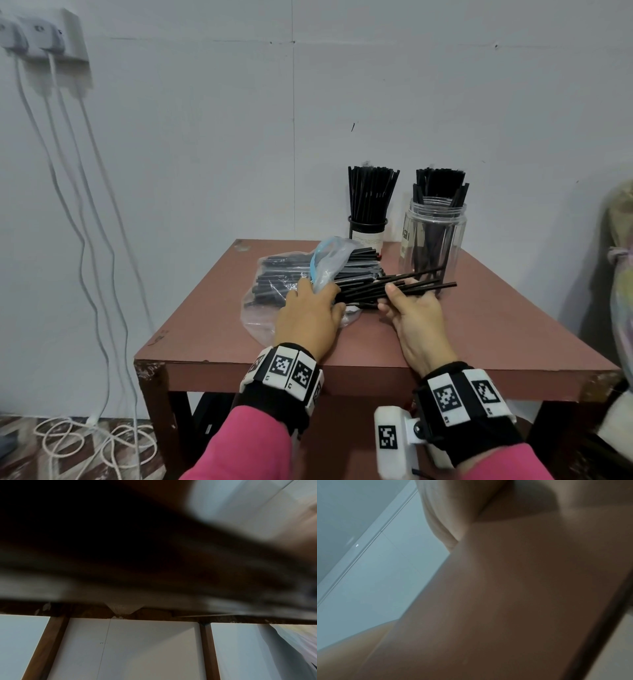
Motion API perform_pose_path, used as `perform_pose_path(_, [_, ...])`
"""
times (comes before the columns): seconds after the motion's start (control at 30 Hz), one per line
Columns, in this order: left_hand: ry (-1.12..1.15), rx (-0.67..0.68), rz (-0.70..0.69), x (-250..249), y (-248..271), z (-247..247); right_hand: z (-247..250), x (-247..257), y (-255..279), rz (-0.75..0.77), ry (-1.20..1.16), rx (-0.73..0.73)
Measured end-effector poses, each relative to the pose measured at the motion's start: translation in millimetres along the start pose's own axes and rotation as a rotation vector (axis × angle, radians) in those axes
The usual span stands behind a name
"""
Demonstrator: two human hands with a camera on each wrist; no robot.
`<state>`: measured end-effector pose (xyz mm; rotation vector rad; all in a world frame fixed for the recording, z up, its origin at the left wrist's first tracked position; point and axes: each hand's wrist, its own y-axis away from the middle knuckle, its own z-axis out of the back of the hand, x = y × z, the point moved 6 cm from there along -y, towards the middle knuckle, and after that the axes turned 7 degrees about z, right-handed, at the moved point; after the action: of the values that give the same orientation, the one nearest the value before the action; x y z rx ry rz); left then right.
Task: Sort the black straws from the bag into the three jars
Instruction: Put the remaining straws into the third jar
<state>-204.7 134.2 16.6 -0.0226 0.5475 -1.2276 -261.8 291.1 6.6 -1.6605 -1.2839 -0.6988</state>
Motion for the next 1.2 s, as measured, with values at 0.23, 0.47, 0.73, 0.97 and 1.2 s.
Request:
perform_pose_path(0.23, [0.005,-0.004,-0.010,0,0,0,-5,2,1,-0.035,-0.058,0.057])
perform_pose_path(0.47, [0.004,-0.001,0.069,2,0,3,9,17,1,0.151,0.166,-0.061])
perform_pose_path(0.73, [-0.013,0.025,0.083,4,0,2,24,93,-31,0.220,0.406,0.049])
perform_pose_path(0.97, [-0.010,0.041,0.074,4,0,2,13,183,-59,0.402,0.370,0.099])
perform_pose_path(1.2, [-0.016,0.035,0.075,4,0,2,-19,297,-87,0.762,0.594,0.064])
